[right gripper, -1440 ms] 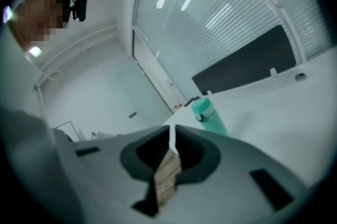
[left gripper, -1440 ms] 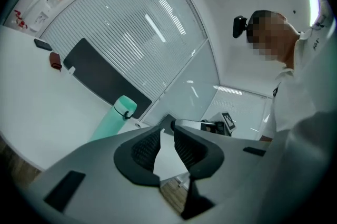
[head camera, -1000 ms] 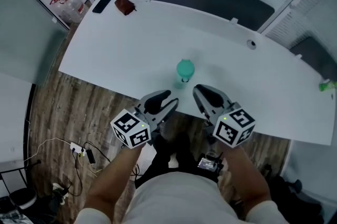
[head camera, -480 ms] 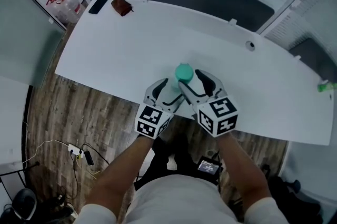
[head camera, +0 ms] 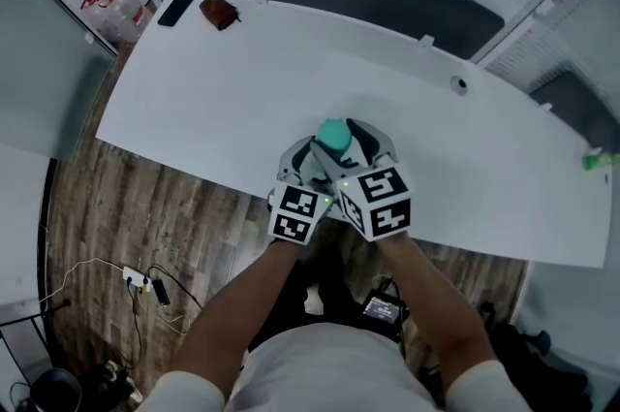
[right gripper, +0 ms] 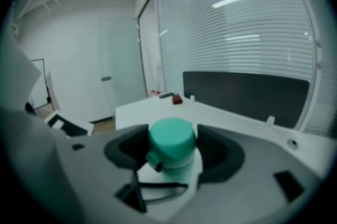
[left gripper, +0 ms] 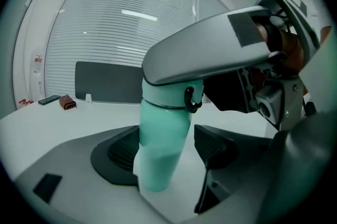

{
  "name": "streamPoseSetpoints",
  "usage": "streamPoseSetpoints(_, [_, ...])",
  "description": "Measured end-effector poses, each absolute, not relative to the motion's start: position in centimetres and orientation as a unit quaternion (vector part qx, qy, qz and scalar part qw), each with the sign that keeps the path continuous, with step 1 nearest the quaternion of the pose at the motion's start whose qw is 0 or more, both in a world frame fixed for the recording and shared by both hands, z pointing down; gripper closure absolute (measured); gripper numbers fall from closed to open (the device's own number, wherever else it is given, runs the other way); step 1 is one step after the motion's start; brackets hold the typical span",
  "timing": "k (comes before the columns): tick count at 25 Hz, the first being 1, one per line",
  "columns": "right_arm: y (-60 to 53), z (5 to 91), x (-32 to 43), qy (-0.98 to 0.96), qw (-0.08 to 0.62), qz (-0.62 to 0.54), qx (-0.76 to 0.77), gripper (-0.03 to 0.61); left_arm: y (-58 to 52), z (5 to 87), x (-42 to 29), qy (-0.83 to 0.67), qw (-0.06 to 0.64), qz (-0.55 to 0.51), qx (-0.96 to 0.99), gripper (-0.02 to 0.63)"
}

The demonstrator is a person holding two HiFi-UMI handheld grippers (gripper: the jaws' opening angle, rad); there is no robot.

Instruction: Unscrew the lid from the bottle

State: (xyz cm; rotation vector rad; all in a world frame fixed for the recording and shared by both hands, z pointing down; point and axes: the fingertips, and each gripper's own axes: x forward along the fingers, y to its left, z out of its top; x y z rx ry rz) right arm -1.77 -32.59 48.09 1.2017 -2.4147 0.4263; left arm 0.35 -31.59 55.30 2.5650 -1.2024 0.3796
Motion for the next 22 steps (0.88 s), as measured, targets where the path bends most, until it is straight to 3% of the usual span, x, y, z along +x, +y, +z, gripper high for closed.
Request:
streamPoseSetpoints(8, [-32.6, 48.2, -1.7, -0.867, 0.225, 0.136, 0.424, 0.296, -32.5, 55.2, 0.6, -0.406, 0.143, 0.141, 0.891, 0.298])
streamPoseSetpoints(22, [-30.5, 48.3, -2.0, -0.910, 0.272, 0.107, 0.296, 0.290, -29.9, 55.4, 1.3, -0.125, 0.101, 0.201, 0.966, 0.301])
